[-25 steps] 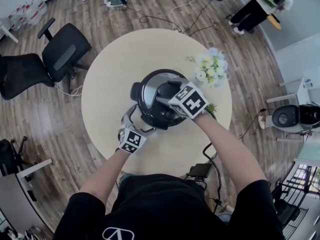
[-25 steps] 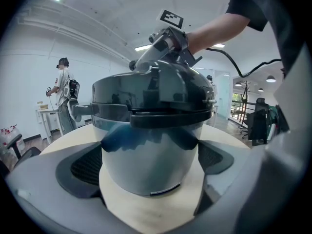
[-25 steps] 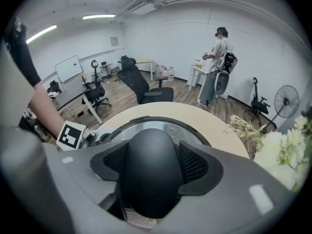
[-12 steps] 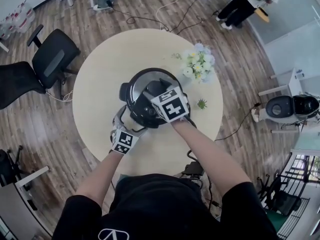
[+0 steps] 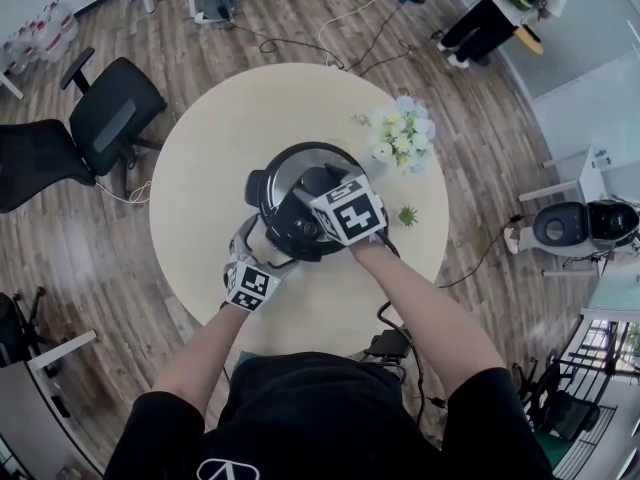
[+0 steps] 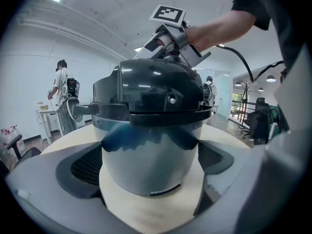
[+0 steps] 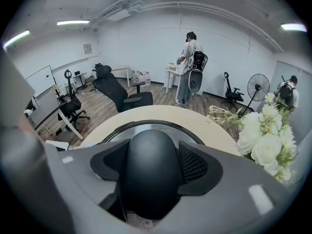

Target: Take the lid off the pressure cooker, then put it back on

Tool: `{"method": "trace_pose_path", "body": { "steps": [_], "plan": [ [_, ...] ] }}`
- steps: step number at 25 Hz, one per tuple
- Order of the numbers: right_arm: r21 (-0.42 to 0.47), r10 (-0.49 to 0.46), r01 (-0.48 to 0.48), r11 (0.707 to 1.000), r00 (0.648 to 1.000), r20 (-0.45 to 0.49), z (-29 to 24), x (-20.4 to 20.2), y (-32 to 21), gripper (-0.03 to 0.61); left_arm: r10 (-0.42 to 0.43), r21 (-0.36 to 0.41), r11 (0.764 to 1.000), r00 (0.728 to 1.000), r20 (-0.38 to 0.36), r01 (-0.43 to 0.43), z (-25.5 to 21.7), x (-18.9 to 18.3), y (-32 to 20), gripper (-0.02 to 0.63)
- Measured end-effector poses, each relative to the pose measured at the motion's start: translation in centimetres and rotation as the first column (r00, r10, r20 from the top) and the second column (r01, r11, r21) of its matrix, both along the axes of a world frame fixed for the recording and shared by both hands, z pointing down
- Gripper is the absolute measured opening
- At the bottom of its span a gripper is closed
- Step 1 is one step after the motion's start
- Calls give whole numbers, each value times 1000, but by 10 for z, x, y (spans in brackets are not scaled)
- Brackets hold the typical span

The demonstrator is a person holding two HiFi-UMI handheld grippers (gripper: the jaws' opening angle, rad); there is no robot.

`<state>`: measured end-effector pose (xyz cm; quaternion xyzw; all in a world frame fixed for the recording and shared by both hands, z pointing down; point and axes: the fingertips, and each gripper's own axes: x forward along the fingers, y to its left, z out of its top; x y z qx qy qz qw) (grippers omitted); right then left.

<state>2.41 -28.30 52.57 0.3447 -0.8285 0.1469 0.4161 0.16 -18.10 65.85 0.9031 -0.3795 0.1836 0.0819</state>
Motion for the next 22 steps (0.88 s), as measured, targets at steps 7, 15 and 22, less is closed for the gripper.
{"method": "trace_pose_path", "body": {
  "steps": [7,15,22],
  "plan": [
    [-19,0,0,1000,1000,-11,-3,3,2,314,-1,1,1000,1000,2,1,0,1,1,591],
    [-68,50,-49,996,998,25,-18,7,1,311,-3,2,1000,1000,1,3,0,-3,0,591],
    [-71,53,-52,996,999,2,-35,11,-1,310,-3,3,1000,1000,2,3,0,-2,0,591]
  ]
}}
